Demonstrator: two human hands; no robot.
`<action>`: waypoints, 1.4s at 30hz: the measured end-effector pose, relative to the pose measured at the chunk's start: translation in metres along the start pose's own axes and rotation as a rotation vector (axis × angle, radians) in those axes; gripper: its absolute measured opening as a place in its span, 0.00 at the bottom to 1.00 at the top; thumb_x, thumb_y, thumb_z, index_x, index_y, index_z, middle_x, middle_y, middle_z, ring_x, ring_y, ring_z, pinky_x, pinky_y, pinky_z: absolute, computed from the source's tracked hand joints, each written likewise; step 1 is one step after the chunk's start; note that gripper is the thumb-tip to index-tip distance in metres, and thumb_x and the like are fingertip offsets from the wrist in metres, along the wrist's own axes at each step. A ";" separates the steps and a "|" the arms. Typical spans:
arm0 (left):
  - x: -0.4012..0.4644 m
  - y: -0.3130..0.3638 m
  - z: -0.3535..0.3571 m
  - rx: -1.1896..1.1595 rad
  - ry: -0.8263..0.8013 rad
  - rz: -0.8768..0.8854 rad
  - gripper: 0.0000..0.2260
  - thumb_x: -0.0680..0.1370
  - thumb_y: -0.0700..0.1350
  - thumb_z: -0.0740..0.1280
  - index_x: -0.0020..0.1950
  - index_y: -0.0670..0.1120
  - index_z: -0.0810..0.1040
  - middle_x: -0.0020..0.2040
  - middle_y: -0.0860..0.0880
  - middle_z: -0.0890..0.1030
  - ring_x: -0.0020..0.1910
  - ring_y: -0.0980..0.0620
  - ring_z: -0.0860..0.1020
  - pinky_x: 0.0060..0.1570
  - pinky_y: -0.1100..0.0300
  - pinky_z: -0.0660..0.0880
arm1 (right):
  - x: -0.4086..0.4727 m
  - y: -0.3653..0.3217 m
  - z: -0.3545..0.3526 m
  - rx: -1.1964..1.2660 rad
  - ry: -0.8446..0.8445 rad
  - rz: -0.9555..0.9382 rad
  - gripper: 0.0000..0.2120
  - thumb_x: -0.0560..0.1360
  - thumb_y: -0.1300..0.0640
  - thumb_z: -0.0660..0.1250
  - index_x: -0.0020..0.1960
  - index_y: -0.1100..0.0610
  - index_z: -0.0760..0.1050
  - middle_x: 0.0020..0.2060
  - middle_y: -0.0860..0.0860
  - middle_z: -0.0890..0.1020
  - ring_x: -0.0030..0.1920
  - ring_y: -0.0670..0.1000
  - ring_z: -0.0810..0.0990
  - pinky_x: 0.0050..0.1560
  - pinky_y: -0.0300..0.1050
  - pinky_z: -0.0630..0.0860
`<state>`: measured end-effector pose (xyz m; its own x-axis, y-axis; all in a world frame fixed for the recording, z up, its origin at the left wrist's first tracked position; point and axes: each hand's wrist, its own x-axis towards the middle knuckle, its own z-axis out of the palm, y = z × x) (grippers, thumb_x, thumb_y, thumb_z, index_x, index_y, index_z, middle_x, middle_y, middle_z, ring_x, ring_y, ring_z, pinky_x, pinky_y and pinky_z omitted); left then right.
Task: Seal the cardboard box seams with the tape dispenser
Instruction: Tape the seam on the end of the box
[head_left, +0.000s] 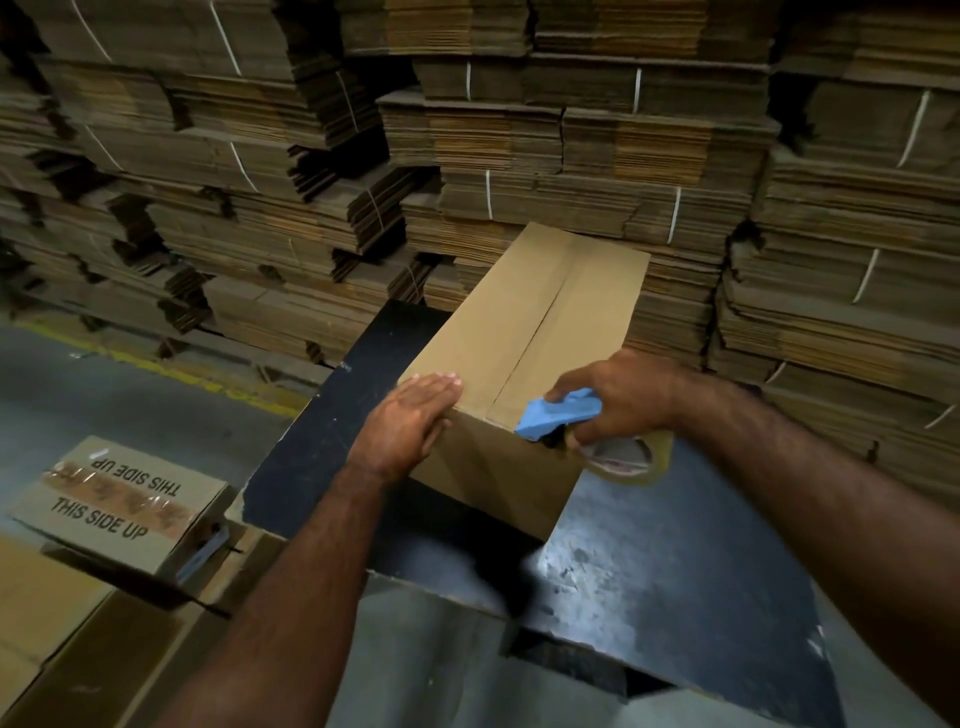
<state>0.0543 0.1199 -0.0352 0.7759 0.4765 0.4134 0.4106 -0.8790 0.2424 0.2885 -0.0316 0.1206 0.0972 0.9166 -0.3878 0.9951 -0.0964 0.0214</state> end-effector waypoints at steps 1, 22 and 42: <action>0.002 -0.003 -0.001 0.007 0.000 -0.004 0.24 0.77 0.41 0.70 0.74 0.46 0.72 0.72 0.48 0.74 0.72 0.50 0.70 0.75 0.53 0.59 | 0.004 -0.003 0.000 -0.005 0.013 0.010 0.28 0.68 0.37 0.70 0.66 0.36 0.70 0.54 0.46 0.79 0.48 0.48 0.73 0.52 0.49 0.76; 0.007 0.044 0.016 -0.003 -0.038 0.031 0.29 0.74 0.37 0.70 0.75 0.44 0.69 0.74 0.46 0.71 0.74 0.48 0.68 0.76 0.53 0.57 | 0.010 -0.007 0.006 0.040 0.063 -0.002 0.30 0.67 0.37 0.70 0.68 0.38 0.70 0.58 0.47 0.79 0.53 0.51 0.75 0.54 0.53 0.77; 0.014 0.103 0.031 -0.028 -0.117 0.101 0.30 0.74 0.45 0.71 0.75 0.41 0.67 0.75 0.42 0.69 0.75 0.45 0.67 0.76 0.54 0.54 | -0.031 0.029 0.040 0.008 0.146 0.072 0.29 0.68 0.37 0.69 0.68 0.34 0.67 0.58 0.43 0.79 0.56 0.48 0.77 0.51 0.53 0.78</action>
<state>0.1223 0.0350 -0.0316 0.8637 0.3789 0.3324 0.3153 -0.9206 0.2303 0.3135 -0.0786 0.0961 0.1700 0.9539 -0.2473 0.9854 -0.1662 0.0366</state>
